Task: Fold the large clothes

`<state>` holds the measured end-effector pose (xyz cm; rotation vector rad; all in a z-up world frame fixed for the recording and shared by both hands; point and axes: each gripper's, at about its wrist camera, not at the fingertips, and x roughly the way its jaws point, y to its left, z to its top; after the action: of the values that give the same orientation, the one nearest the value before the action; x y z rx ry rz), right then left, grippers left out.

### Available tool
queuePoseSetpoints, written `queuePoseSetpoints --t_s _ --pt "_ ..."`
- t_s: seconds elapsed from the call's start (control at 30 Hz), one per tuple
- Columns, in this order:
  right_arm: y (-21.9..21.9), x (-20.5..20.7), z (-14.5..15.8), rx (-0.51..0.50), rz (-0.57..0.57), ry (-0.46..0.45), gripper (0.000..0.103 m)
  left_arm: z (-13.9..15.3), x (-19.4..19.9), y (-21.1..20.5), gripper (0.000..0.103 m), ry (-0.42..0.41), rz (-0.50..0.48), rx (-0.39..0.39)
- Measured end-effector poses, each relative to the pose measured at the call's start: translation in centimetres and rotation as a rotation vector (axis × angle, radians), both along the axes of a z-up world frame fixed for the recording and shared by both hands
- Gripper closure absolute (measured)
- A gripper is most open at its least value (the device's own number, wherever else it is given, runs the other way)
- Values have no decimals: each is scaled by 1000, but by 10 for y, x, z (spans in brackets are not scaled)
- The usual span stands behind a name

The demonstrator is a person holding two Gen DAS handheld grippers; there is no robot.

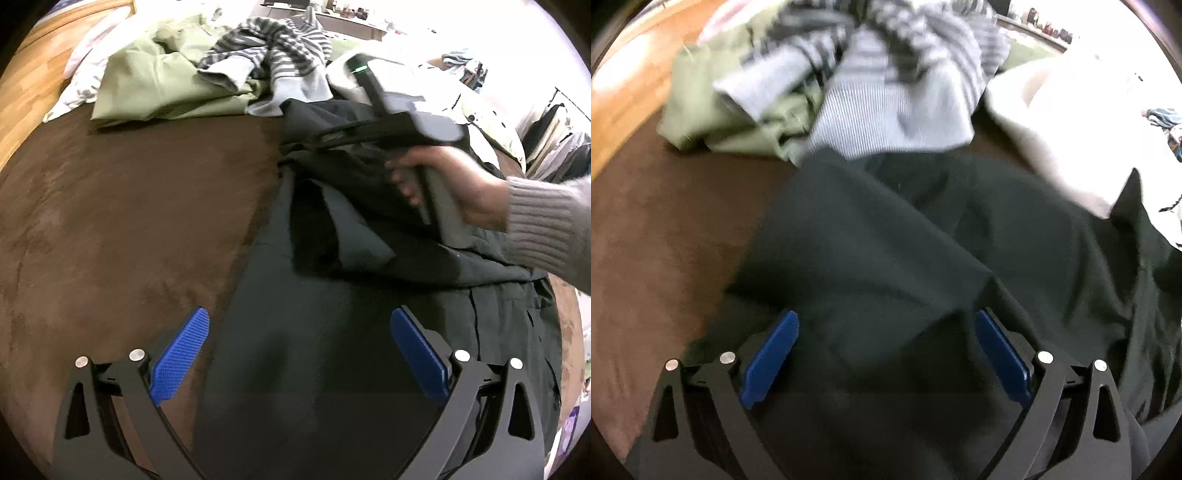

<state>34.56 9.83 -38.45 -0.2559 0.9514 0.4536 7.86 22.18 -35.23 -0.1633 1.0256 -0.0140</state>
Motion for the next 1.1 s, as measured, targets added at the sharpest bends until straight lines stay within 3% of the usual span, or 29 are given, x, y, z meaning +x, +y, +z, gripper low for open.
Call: queuePoseSetpoints --t_s 0.17,0.37,0.6,0.73,0.97,1.1 --pt "-47 -57 59 69 -14 -85 8 14 -13 15 7 -2 7 25" --pt "-106 -133 106 70 -54 -132 8 31 -37 30 7 4 -9 41" --pt "-176 -222 103 59 -159 -80 7 38 -79 49 7 19 70 43" --pt "-221 -277 96 55 -243 -57 7 36 -106 38 7 25 57 73" --pt "-291 -350 89 54 -390 -10 7 28 -147 22 7 36 86 5" --pt "-329 -382 80 55 -467 24 7 9 -167 14 7 74 96 21"
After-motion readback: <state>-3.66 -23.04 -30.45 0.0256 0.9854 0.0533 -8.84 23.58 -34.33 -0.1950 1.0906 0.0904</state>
